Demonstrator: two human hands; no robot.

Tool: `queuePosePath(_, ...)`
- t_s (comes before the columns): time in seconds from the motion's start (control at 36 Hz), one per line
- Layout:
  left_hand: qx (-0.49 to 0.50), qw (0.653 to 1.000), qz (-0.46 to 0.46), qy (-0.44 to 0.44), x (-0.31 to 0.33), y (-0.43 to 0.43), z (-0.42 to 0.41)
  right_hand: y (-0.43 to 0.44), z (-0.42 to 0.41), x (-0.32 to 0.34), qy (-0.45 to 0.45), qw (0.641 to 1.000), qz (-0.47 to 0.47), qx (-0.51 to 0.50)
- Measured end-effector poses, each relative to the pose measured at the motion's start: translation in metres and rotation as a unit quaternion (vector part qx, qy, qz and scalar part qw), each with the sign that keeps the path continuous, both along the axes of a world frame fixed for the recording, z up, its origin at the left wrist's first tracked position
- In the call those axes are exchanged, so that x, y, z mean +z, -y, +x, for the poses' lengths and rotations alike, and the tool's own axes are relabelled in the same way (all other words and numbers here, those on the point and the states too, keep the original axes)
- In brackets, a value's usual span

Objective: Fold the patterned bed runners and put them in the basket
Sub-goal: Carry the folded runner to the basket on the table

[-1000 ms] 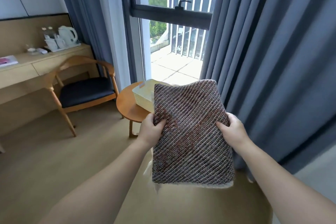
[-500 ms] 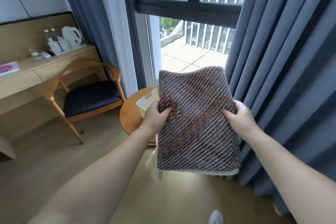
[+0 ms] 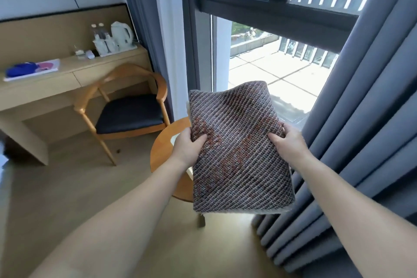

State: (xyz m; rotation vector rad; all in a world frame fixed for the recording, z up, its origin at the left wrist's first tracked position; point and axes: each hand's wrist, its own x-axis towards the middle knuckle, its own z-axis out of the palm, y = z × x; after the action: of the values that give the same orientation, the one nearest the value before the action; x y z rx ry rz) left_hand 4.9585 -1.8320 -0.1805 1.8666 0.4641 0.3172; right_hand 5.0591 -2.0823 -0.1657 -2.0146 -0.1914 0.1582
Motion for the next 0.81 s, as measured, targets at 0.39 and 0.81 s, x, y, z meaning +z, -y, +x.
queuePosePath(0.39, 0.013, 0.999, -0.038, -0.035, -0.027, -0.071, 0.135, -0.082, 0.140, -0.003, 0.000, 0.997, -0.076, 0.016)
queuePosePath(0.81, 0.048, 0.991, -0.060, -0.107, -0.085, -0.119, 0.229, -0.146, 0.243, -0.040, 0.003, 0.993, -0.119, 0.019)
